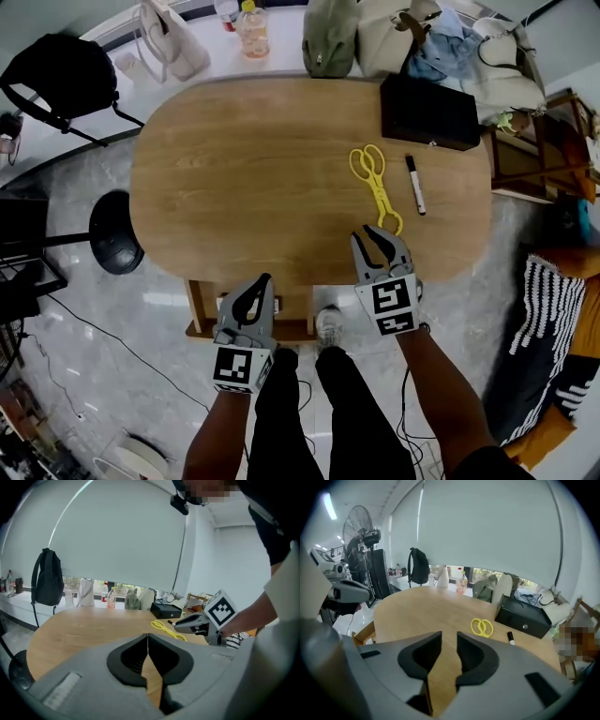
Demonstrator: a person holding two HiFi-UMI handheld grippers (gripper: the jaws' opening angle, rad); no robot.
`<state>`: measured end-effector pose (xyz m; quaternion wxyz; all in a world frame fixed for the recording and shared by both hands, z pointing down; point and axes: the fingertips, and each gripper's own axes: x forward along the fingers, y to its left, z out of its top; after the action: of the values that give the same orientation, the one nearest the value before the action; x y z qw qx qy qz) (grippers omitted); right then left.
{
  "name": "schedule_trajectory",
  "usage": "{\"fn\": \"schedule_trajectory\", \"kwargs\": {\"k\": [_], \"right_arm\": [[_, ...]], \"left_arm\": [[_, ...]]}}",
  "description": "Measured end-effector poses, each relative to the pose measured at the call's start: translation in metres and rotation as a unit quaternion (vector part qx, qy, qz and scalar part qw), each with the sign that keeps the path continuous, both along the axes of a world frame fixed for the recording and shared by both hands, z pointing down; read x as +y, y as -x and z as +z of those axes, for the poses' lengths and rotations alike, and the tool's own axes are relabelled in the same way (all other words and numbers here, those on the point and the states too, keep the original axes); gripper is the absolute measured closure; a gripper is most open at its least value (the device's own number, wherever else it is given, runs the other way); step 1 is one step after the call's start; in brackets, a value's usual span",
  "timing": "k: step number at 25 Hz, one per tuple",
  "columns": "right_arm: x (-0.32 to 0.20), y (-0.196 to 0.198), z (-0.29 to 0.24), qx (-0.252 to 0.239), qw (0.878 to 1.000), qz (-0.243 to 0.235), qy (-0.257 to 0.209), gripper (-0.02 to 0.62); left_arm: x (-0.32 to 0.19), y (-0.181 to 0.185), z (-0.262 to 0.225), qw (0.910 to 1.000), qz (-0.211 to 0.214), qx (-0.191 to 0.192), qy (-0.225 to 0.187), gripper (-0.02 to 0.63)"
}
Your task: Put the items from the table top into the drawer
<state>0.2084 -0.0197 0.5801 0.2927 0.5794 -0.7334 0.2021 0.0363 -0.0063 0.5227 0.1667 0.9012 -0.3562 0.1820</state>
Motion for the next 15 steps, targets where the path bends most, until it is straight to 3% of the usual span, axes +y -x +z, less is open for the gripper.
{"fn": "schedule_trajectory", "kwargs": {"k": [1, 3, 8, 15], "right_arm": [[-0.001, -0.01, 0.003, -0.006, 1.0, 0.008, 0.005, 0.489], [-0.005, -0.028, 0.011, -0.015, 0.999, 0.027, 0.019, 0.451], [-0.022, -0.066, 0.04, -0.045, 0.995, 0.063, 0.061, 0.397], [-0.04, -0.09, 0.077, -0.037, 0.991, 0.059, 0.115, 0.391]], "left_arm": [[0.003, -0.006, 0.001, 1.0, 0.004, 0.001, 0.004, 0.588], [0.01, -0.016, 0.002, 0.9999, 0.012, 0.003, 0.012, 0.588], [0.021, -0.028, 0.007, 0.9994, 0.014, 0.007, 0.029, 0.588], [0.004, -0.035, 0.004, 0.9997, 0.012, 0.008, 0.019, 0.588]]}}
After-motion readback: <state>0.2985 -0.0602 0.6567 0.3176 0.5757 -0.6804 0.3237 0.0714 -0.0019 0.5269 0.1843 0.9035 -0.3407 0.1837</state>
